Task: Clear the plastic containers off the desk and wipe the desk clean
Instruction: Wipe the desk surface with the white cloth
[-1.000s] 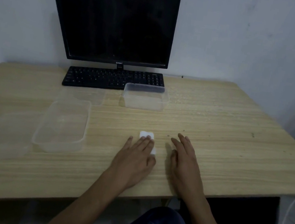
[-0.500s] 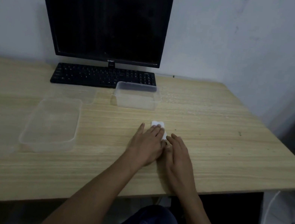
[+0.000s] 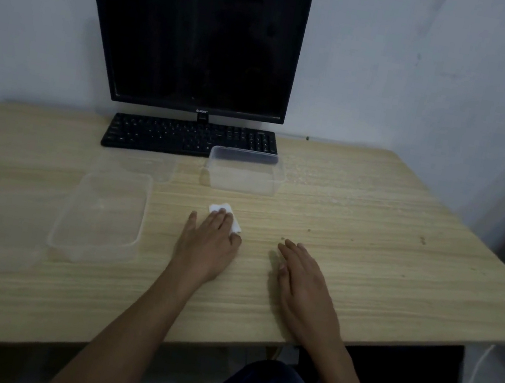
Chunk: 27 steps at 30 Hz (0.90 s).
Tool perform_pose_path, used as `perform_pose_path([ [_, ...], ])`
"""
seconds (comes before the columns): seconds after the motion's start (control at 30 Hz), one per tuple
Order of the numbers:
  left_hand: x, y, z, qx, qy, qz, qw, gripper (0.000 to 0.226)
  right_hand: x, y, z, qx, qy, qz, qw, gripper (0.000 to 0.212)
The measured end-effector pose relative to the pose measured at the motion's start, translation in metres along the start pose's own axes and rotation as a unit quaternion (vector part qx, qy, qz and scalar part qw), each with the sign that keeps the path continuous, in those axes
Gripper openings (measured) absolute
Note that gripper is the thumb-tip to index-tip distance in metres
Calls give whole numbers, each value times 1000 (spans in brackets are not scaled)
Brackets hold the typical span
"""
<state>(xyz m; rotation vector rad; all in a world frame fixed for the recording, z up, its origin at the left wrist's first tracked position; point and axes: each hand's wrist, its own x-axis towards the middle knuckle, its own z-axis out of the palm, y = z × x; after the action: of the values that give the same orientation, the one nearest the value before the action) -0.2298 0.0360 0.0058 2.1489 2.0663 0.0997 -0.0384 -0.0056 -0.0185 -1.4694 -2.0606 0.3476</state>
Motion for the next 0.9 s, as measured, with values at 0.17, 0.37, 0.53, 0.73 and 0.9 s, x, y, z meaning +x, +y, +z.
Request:
perform_pose_path([
  [0.17, -1, -4, 1, -7, 0, -4, 1000, 58, 0, 2, 3, -47, -29, -21, 998, 60],
  [0.37, -56, -11, 0, -17, 6, 3, 1000, 56, -2, 1, 2, -122, -65, -50, 989, 69],
  [0.53, -61, -22, 0, -16, 11, -32, 999, 57, -3, 1, 2, -134, -69, -52, 987, 70],
  [0.73, -29, -27, 1, -32, 22, -55, 998, 59, -2, 0, 1, -135, -70, -52, 987, 71],
  [0.9, -70, -25, 5, -28, 33, -19, 999, 58, -3, -1, 0, -140, -71, -62, 986, 72],
])
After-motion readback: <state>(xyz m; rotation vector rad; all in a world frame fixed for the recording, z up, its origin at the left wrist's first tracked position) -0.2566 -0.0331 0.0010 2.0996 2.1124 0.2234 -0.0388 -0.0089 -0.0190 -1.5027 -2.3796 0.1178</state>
